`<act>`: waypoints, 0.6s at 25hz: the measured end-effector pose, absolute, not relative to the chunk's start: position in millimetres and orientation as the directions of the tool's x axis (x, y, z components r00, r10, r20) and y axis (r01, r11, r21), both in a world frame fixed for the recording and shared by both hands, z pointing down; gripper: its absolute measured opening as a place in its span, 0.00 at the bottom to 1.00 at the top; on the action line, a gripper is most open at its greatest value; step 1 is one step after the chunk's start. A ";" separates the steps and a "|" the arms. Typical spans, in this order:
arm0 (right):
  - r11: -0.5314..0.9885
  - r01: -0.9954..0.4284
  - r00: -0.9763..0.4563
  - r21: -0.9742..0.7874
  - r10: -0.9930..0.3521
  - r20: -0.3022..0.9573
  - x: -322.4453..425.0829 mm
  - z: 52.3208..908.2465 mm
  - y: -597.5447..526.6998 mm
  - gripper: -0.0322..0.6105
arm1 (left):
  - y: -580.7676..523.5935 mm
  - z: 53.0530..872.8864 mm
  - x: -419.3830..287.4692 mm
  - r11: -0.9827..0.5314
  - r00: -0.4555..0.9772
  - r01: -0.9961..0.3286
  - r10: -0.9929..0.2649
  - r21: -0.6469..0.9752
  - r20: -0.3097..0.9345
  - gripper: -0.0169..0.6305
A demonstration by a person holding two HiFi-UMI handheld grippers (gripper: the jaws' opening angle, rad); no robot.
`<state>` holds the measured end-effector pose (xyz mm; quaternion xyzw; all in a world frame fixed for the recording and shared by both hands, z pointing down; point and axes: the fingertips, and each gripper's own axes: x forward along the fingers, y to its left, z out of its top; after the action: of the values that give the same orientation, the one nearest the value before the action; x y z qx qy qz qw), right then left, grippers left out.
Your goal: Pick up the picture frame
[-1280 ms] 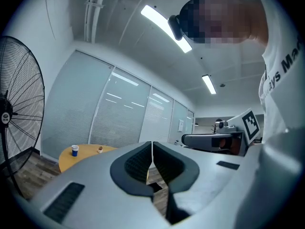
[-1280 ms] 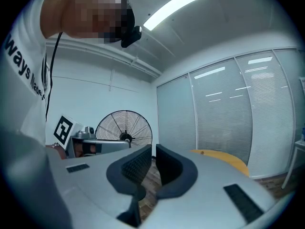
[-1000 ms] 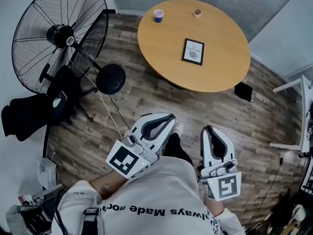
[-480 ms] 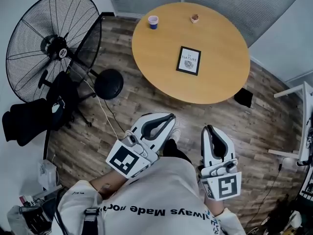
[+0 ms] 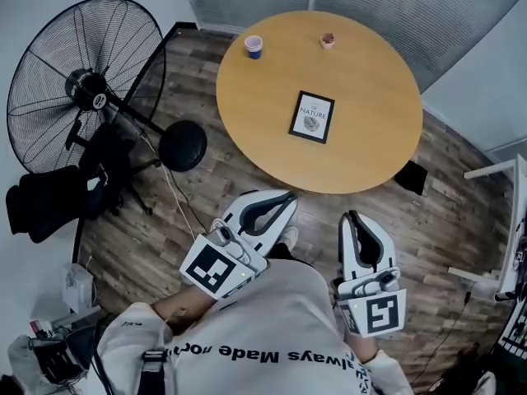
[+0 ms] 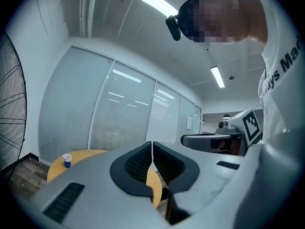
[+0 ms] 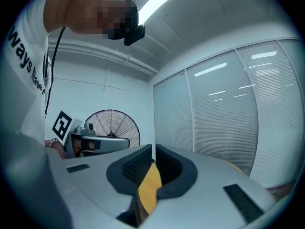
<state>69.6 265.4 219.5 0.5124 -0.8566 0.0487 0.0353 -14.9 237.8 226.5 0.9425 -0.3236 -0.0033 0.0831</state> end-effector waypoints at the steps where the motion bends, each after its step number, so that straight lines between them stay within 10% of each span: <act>1: 0.474 -0.879 -0.476 -0.046 -0.872 0.110 74.5 220.0 260.6 0.13 | 233.4 227.7 -10.5 -0.773 0.787 -0.614 -0.614 0.156 0.053 0.08; 15: 0.499 -0.865 -0.503 -0.063 -0.856 0.125 107.9 233.9 225.0 0.13 | 198.4 234.1 18.0 -0.744 0.755 -0.654 -0.652 0.139 0.065 0.08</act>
<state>107.9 225.0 233.9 0.4973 -0.8648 0.0585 0.0385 18.0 198.4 234.1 0.9337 -0.3498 0.0060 0.0765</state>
